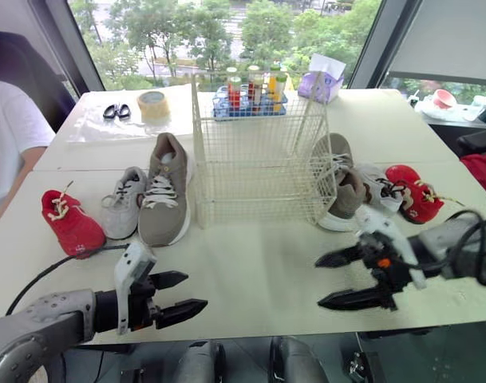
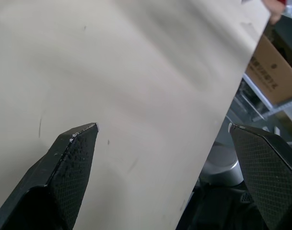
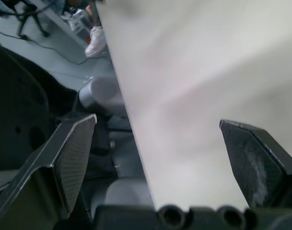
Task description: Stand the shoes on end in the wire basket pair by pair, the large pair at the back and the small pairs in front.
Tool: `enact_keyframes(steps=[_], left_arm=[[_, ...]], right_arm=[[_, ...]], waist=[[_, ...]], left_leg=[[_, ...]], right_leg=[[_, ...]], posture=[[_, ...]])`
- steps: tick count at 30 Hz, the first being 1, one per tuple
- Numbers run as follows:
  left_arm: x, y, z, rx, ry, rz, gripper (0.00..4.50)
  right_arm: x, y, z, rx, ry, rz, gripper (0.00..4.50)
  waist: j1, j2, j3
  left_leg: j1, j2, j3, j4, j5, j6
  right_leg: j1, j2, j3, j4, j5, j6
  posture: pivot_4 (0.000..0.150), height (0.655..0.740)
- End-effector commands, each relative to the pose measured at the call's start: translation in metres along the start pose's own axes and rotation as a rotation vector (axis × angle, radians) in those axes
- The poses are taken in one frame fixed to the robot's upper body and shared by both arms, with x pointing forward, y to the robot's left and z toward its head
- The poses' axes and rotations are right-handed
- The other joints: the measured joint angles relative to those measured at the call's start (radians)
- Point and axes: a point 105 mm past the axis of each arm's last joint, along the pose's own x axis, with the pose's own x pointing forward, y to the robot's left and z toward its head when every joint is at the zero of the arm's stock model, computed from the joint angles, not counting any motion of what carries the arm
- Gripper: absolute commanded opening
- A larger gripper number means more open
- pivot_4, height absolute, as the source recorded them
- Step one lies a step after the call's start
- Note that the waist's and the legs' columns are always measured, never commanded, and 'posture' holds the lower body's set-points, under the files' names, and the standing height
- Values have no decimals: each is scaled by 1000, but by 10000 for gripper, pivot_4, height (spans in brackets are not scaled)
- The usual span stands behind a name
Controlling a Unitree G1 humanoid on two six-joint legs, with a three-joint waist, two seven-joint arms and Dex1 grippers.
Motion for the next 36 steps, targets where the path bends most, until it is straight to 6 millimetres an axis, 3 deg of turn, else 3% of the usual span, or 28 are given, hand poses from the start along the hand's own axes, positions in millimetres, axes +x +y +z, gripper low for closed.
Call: enact_keyframes(steps=[1, 3, 7, 9, 13, 18, 21, 28, 36], left_arm=[[-12, -14, 40, 225, 62, -104, 44600], [-21, -17, 79, 361, 39, -112, 44600], [-37, -25, 124, 476, -26, -120, 44600], [-38, -25, 130, 486, -33, -123, 44600], [-39, -19, 131, 471, -51, -96, 44600], [-32, -14, 117, 422, -49, -87, 44600], [-30, -12, 110, 403, -55, -76, 45000], [-28, -10, 101, 389, -71, -40, 45000], [-23, -8, 100, 397, -84, -29, 45000]], right_arm=[[-32, -5, 47, -143, -59, -74, 45000], [-41, -20, 65, -243, -38, -154, 45000], [-41, -53, 77, -364, 54, -232, 45000], [-38, -61, 78, -383, 83, -221, 45000], [-12, -90, 64, -429, 201, -182, 45000], [12, -112, 69, -462, 242, -168, 45000], [20, -116, 64, -489, 298, -141, 36331], [27, -118, 60, -512, 351, -131, 499], [46, -115, 83, -603, 252, -178, 499]], waist=[[0, 0, 1], [3, 1, 1], [-9, 1, 0], [-18, 1, 1], [-27, 1, 1], [-27, 1, 1], [-21, 1, 1], [-28, 0, 1], [-31, 0, 1]], left_leg=[[0, 1, 0, 0, 0, 0], [-3, 2, -1, 1, 1, -3], [-4, 1, 0, 0, 1, -1], [-4, 1, 3, 0, 4, -6], [-4, 1, 3, -1, 5, -8], [-3, 1, 3, -1, 7, -11], [-3, 1, 2, -1, 7, -12], [0, 1, 2, -1, 8, -12], [4, 3, 2, -1, 9, -16]], right_leg=[[0, 1, 0, 0, 0, 0], [-3, 2, 0, 0, 1, -2], [-3, 3, 0, -2, 1, -1], [-4, 3, 2, -1, 2, 3], [-4, 4, 3, 1, 1, 7], [-4, 4, 3, 2, 1, 7], [-3, 4, 3, 3, 1, 7], [0, 4, 2, 3, 1, 6], [0, 6, 2, 6, 3, 4]], posture=[[1500, 7400], [1500, 7400], [1500, 7400], [1500, 7400], [1500, 7400], [1500, 7400], [1500, 7400], [1500, 7400], [1500, 7400]])
